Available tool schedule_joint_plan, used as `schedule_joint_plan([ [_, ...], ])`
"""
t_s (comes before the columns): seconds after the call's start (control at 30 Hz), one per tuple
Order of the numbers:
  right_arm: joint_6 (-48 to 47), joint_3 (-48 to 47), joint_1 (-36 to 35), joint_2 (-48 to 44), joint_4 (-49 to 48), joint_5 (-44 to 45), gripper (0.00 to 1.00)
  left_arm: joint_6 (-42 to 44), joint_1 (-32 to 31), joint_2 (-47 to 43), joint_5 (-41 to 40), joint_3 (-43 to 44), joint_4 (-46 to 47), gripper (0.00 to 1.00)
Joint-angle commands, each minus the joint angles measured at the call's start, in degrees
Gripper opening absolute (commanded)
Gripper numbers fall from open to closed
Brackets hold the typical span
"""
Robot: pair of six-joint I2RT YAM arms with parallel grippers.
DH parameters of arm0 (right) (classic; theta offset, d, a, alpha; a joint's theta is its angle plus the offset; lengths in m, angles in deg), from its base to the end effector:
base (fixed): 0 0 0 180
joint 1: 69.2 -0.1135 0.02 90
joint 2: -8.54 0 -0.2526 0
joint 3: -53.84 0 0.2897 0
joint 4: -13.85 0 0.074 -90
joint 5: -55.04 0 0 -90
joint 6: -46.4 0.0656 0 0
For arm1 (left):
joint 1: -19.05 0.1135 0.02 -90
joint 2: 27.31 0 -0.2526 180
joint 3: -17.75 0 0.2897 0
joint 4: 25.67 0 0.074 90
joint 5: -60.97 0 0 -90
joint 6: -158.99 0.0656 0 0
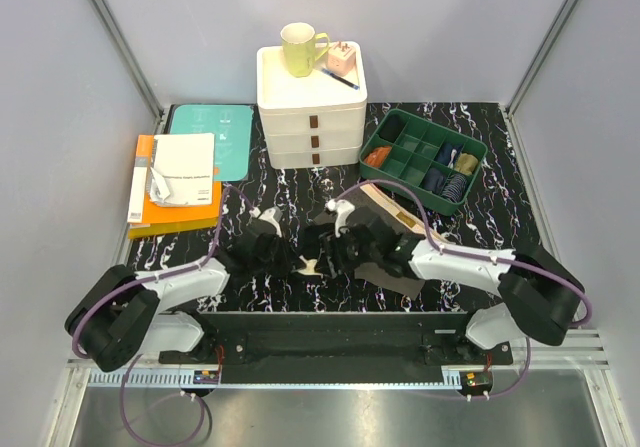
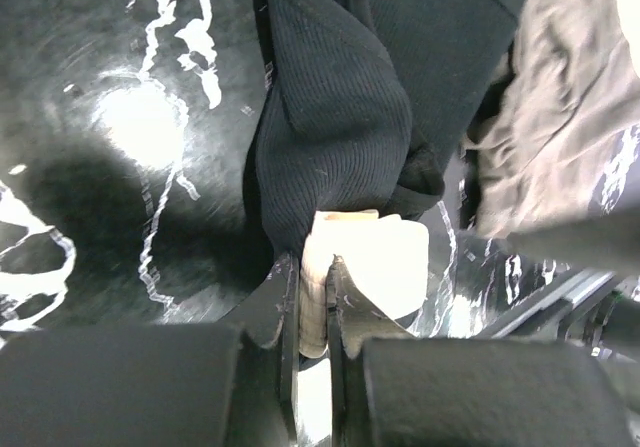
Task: Roll the underwear
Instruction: Roll the underwear to the center of the board.
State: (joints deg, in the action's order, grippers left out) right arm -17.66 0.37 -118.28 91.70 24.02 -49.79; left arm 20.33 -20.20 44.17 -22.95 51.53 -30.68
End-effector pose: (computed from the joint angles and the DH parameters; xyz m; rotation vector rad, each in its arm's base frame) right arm 0.2146 0.2732 0.1327 -0.6324 2.3513 0.9432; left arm 0.2057 -0.1770 0.0814 -0.1462 2.4811 -0.8501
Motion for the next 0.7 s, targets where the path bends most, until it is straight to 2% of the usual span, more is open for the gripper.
schedule_joint_plan([
  [0.0,-12.56,-1.38,-9.43,-2.56,-1.7,17.52,0.59,4.89,2.41,-0.29,6.64,3.57,-12.12,0.03],
  [0.2,-19.51,1.35,-16.56,-0.9,-13.67,22.46,0.6,6.56,4.79,1.29,11.31,4.98,-13.44,0.03],
  [0.37,-23.9,-0.05,-22.1,3.76,-16.14,24.76,0.6,6.74,5.49,2.52,12.81,5.16,-13.44,0.03],
  [0.67,-24.35,-1.64,-25.45,11.05,-15.97,29.84,0.59,7.18,5.67,1.99,12.02,5.95,-15.29,0.02],
])
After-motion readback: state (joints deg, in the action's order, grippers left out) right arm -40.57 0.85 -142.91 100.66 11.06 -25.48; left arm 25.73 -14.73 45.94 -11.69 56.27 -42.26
